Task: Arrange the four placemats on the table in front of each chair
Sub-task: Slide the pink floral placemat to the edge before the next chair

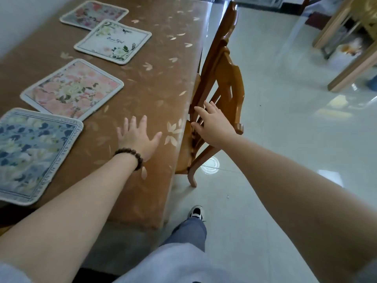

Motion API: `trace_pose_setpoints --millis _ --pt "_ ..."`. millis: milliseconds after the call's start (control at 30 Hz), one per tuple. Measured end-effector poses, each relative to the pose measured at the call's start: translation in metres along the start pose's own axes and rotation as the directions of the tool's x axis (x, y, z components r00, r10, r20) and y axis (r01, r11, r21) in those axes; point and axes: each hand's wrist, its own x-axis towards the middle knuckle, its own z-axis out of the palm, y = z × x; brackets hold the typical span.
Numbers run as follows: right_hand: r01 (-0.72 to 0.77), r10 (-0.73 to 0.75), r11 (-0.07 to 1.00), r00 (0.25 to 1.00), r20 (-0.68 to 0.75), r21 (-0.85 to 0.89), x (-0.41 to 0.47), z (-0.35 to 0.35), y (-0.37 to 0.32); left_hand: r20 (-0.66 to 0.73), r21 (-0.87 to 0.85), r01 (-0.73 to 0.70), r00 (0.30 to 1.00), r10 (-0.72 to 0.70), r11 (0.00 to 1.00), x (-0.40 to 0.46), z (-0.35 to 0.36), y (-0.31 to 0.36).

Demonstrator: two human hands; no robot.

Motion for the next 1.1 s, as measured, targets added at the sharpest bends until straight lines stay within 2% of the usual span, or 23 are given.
trace_pose_setpoints --millis 233,467,600,767,933,1100 --pt "0.147 -0.144 0.987 0.989 0.038 -0.07 0.088 -0.012 0.035 -0.048 -0.071 0.11 0.992 -0.114 0.991 0.066 0.008 0.039" --pt "0.324 -0.308 0.942 0.937 0.166 -0.083 0.185 -0.018 0.058 0.036 -0.083 0.298 0.955 -0.296 0.951 0.121 0.01 0.062" --pt "0.312 -0.293 0.948 0.932 0.212 -0.061 0.221 -0.027 0.067 0.047 -0.09 0.358 0.934 -0.355 0.929 0.138 0.005 0.069" --pt "0.411 -0.384 0.909 0.892 0.239 -0.071 0.254 -0.029 0.053 0.02 -0.123 0.474 0.879 -0.476 0.872 0.14 -0.005 0.059" --pt "0.559 -0.521 0.828 0.794 0.314 -0.038 0.278 -0.019 0.018 0.001 -0.148 0.599 0.796 -0.606 0.787 0.127 -0.011 0.044" --pt "0.717 -0.683 0.696 0.644 0.344 0.038 0.305 0.002 -0.014 -0.02 -0.153 0.709 0.695 -0.719 0.689 0.118 -0.008 0.044"
